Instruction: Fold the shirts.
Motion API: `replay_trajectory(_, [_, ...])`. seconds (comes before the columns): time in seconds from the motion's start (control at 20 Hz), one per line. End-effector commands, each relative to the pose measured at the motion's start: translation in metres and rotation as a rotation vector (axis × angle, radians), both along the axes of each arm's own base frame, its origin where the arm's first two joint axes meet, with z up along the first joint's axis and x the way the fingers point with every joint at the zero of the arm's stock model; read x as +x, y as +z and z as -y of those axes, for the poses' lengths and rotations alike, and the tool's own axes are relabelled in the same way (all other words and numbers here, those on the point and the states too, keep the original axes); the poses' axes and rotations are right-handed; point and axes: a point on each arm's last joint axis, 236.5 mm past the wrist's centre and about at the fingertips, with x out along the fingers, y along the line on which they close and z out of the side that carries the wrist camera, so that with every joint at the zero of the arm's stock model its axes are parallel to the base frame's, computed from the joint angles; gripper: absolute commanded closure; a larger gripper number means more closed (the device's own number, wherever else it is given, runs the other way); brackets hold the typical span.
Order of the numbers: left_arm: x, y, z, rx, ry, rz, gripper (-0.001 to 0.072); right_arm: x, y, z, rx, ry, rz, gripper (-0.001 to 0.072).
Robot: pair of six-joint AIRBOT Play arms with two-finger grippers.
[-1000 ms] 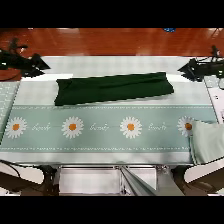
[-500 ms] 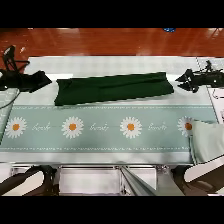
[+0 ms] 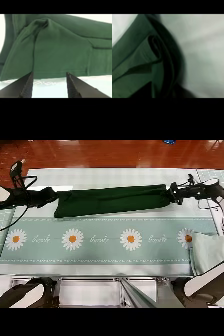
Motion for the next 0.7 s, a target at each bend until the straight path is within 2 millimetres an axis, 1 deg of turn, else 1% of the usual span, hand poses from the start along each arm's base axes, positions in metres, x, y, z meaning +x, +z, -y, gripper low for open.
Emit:
replay_trajectory(0.0, [0.002,0.002,0.006,-0.032,0.005,0.006,0.0205,-0.001,0.003,-0.035,-0.001,0.090,0.024,0.0683])
replay_trajectory(0.1, [0.000,0.001,0.007,-0.033,0.001,-0.001,0.0206,-0.004,0.020,-0.041,-0.013,0.130,0.050,0.0685])
replay_trajectory(0.15, [-0.005,-0.001,0.009,-0.037,-0.010,-0.023,0.0219,-0.008,0.033,-0.036,-0.050,0.149,0.065,0.0685])
replay_trajectory(0.2, [-0.014,-0.004,0.015,-0.046,-0.043,-0.059,0.0367,-0.013,0.046,-0.027,-0.110,0.161,0.068,0.0685])
replay_trajectory(0.25, [-0.025,-0.006,0.024,-0.054,-0.107,-0.088,0.0639,-0.021,0.062,-0.014,-0.194,0.181,0.074,0.0685])
replay_trajectory(0.3, [-0.033,-0.006,0.035,-0.064,-0.172,-0.101,0.0686,-0.030,0.079,-0.003,-0.267,0.191,0.085,0.0685])
replay_trajectory(0.35, [-0.038,-0.005,0.047,-0.078,-0.217,-0.105,0.0686,-0.041,0.099,0.003,-0.319,0.203,0.110,0.0685])
replay_trajectory(0.4, [-0.041,-0.002,0.060,-0.094,-0.247,-0.102,0.0686,-0.055,0.118,0.004,-0.348,0.208,0.135,0.0685])
replay_trajectory(0.55, [-0.036,0.006,0.105,-0.098,-0.320,-0.028,0.0686,-0.106,0.161,-0.006,-0.390,0.214,0.222,0.0685])
replay_trajectory(0.6, [-0.035,0.006,0.127,-0.109,-0.349,-0.003,0.0686,-0.124,0.173,-0.012,-0.398,0.214,0.252,0.0685])
replay_trajectory(0.65, [-0.036,0.002,0.153,-0.139,-0.381,0.000,0.0686,-0.142,0.185,-0.020,-0.402,0.209,0.286,0.0685])
